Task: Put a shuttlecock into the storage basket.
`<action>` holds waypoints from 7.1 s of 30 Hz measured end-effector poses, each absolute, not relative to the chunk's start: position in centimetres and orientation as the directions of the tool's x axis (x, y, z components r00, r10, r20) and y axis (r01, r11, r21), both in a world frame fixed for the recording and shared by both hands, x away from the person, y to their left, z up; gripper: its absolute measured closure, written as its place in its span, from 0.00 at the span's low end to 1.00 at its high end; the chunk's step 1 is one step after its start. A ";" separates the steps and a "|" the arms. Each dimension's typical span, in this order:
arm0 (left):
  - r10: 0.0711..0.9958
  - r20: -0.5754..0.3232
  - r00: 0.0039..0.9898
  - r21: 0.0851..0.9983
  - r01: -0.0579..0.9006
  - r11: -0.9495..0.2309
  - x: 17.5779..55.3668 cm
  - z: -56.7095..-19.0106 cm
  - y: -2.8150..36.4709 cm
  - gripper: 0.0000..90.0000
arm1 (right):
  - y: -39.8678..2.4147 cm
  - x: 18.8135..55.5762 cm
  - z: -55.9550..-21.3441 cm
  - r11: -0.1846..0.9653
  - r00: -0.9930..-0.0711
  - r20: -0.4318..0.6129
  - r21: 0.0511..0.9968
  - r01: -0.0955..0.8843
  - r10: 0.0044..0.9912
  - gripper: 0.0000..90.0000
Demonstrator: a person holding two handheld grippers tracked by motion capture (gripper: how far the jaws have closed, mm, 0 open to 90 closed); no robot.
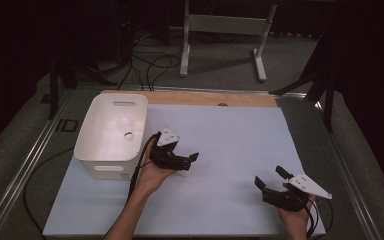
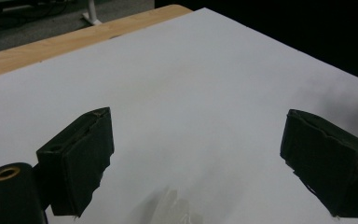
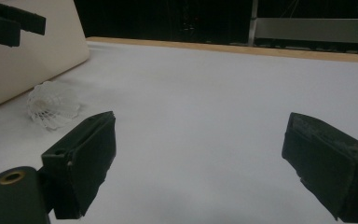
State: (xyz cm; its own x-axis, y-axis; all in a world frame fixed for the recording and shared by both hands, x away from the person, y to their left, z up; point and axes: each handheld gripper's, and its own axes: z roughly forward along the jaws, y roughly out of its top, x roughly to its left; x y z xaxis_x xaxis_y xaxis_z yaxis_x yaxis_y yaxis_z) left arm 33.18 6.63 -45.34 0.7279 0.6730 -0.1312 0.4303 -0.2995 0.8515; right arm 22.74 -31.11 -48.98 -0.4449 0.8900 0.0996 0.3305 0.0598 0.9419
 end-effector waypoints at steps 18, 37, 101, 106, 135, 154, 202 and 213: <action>0.682 -0.150 0.716 0.811 0.484 -0.330 33.2 -47.7 6.5 0.11 | -31.0 22.8 -49.0 0.062 -0.447 0.099 0.941 0.331 0.889 0.11; 0.707 -0.146 0.692 0.774 0.525 -0.354 33.5 -49.1 6.6 0.14 | -31.0 22.8 -49.0 0.061 -0.448 0.099 0.942 0.329 0.889 0.11; 0.715 -0.205 0.668 0.815 0.521 -0.254 32.9 -47.4 8.5 1.00 | -30.9 22.8 -49.0 0.067 -0.448 0.094 0.941 0.332 0.889 0.11; 0.710 -0.204 0.674 0.818 0.515 -0.254 32.9 -47.1 8.5 1.00 | -30.9 22.8 -49.0 0.067 -0.449 0.095 0.941 0.332 0.888 0.11; 0.655 -0.209 0.726 0.835 0.481 -0.267 33.2 -45.0 8.1 1.00 | -30.9 22.8 -49.0 0.067 -0.448 0.094 0.941 0.331 0.889 0.11; 0.618 -0.201 0.760 0.847 0.452 -0.281 33.2 -43.3 7.9 1.00 | -30.9 22.8 -49.0 0.068 -0.449 0.094 0.941 0.331 0.889 0.11; 0.541 -0.206 0.816 0.865 0.410 -0.290 33.6 -39.9 8.3 1.00 | -30.9 22.8 -49.1 0.068 -0.450 0.094 0.941 0.330 0.888 0.11; 0.534 -0.216 0.818 0.868 0.412 -0.279 34.0 -39.5 8.8 1.00 | -31.0 22.8 -49.0 0.066 -0.449 0.095 0.942 0.330 0.888 0.11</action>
